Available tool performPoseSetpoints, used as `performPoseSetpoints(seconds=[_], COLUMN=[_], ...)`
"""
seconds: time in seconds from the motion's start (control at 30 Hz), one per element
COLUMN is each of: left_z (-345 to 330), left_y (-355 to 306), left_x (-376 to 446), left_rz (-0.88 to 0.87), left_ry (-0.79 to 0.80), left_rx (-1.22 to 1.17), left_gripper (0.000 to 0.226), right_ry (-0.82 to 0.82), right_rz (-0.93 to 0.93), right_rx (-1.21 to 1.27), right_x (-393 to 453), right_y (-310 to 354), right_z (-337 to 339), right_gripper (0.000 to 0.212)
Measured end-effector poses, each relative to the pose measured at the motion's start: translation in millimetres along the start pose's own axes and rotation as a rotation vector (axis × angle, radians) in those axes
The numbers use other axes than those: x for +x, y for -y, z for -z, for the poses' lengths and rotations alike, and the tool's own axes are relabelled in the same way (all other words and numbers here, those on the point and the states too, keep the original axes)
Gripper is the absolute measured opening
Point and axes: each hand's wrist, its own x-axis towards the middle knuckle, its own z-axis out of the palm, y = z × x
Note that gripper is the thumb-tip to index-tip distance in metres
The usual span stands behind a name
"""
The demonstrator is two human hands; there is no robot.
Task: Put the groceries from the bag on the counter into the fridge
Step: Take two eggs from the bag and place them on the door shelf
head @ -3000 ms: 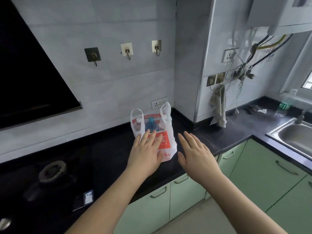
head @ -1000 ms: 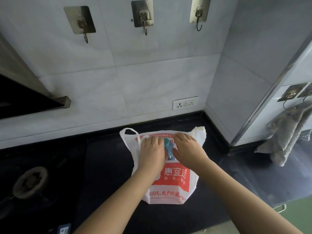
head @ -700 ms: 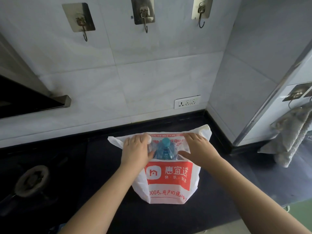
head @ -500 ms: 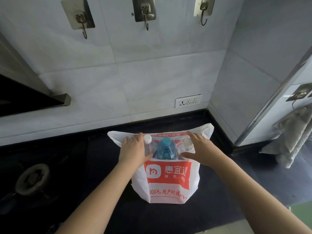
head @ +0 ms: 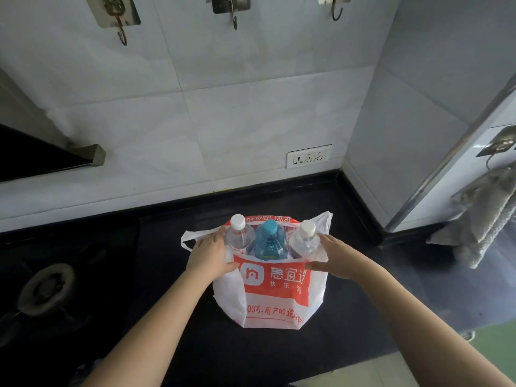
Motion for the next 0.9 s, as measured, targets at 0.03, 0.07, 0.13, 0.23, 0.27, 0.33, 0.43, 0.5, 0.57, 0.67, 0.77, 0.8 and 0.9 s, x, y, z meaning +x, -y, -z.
performPoseSetpoints(seconds=[0.03, 0.07, 0.13, 0.23, 0.27, 0.33, 0.43, 0.5, 0.57, 0.67, 0.77, 0.8, 0.9], left_z=[-2.1, -4.2, -9.7, -19.1, -22.7, -31.8, -45.6, -55.3, -64.3, -75.9, -85.8, -87.6, -93.0], left_y=[-0.3, -0.4, 0.7, 6.5, 8.4, 12.9, 17.2, 19.6, 22.8, 28.3, 35.1, 37.4, 47.9], left_x=[-0.4, -1.0, -1.7, -2.1, -1.4, 1.6, 4.8, 7.1, 9.1, 9.0, 0.7, -4.3, -21.5], left_rz=[0.006, 0.012, 0.014, 0.004, -0.003, -0.010, -0.016, -0.024, -0.029, -0.028, -0.038, -0.053, -0.142], left_ry=[0.020, 0.040, 0.073, 0.095, 0.098, 0.108, 0.140, 0.163, 0.169, 0.150, 0.045, -0.001, -0.084], left_rx=[-0.028, -0.047, -0.050, -0.038, -0.039, -0.036, 0.029, 0.099, 0.128, 0.185, 0.284, 0.309, 0.365], left_gripper=[0.091, 0.089, 0.080, 0.068, 0.067, 0.062, 0.055, 0.051, 0.050, 0.057, 0.067, 0.068, 0.067], right_ry=[0.000, 0.006, 0.009, 0.044, 0.046, 0.033, 0.021, 0.039, 0.050, 0.033, -0.146, -0.216, -0.331], right_rz=[0.003, -0.012, -0.018, -0.017, -0.028, -0.044, -0.040, -0.042, -0.051, -0.058, -0.079, -0.066, 0.039], right_rx=[0.009, -0.007, -0.031, -0.061, -0.091, -0.167, -0.268, -0.294, -0.330, -0.397, -0.377, -0.368, -0.423], right_x=[1.4, 2.7, 6.3, 13.9, 16.0, 21.0, 28.1, 30.9, 32.5, 31.6, 23.0, 18.5, 4.2], right_y=[-3.5, -7.4, -16.0, -29.2, -32.8, -43.0, -57.7, -62.4, -65.6, -67.2, -62.4, -60.2, -56.6], right_z=[-3.7, -7.2, -13.5, -26.1, -30.6, -43.0, -64.6, -73.9, -78.2, -77.9, -79.8, -81.6, -92.1], right_gripper=[0.083, 0.079, 0.068, 0.040, 0.036, 0.039, 0.048, 0.049, 0.050, 0.050, 0.043, 0.042, 0.038])
